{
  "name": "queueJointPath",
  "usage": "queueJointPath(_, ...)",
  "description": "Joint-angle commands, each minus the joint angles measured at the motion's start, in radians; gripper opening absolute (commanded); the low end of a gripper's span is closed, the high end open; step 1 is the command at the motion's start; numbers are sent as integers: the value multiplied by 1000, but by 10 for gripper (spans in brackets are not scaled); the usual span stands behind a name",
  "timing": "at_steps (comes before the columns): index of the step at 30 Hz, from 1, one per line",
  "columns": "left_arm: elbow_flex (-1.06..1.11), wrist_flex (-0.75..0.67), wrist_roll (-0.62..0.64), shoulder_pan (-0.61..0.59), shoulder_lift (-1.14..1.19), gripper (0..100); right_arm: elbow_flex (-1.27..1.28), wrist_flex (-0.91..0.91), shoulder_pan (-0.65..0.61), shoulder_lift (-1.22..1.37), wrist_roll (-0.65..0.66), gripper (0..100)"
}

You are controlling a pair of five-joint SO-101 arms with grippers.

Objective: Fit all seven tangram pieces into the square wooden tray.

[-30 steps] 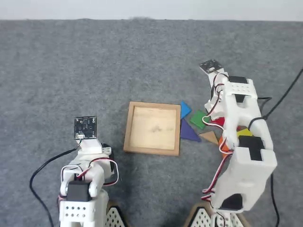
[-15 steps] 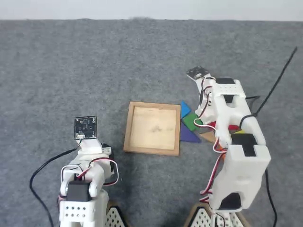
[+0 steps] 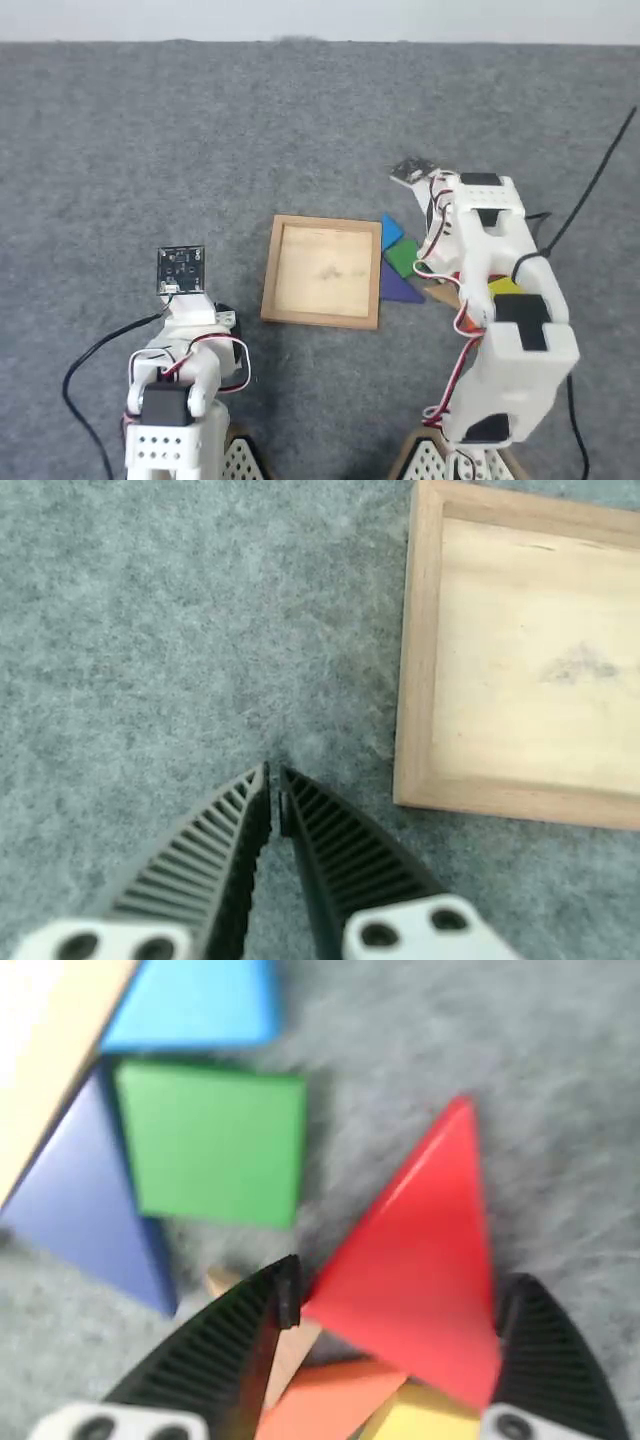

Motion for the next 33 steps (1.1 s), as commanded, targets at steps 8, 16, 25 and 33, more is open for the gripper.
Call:
queueJointPath(8,-12,2,-11,-6,-20,14,109,-88,8,-105,68,357)
queueJointPath(16,-12,2,-11,-6,-20,14,-38,-45,35,53,20,273)
queueJointPath(25,-12,2,-11,-6,-20,14,-46,-36,36,8,-63,263)
queueJointPath(33,-12,2,-11,-6,-20,14,-43,59,-38,-183,-121,263)
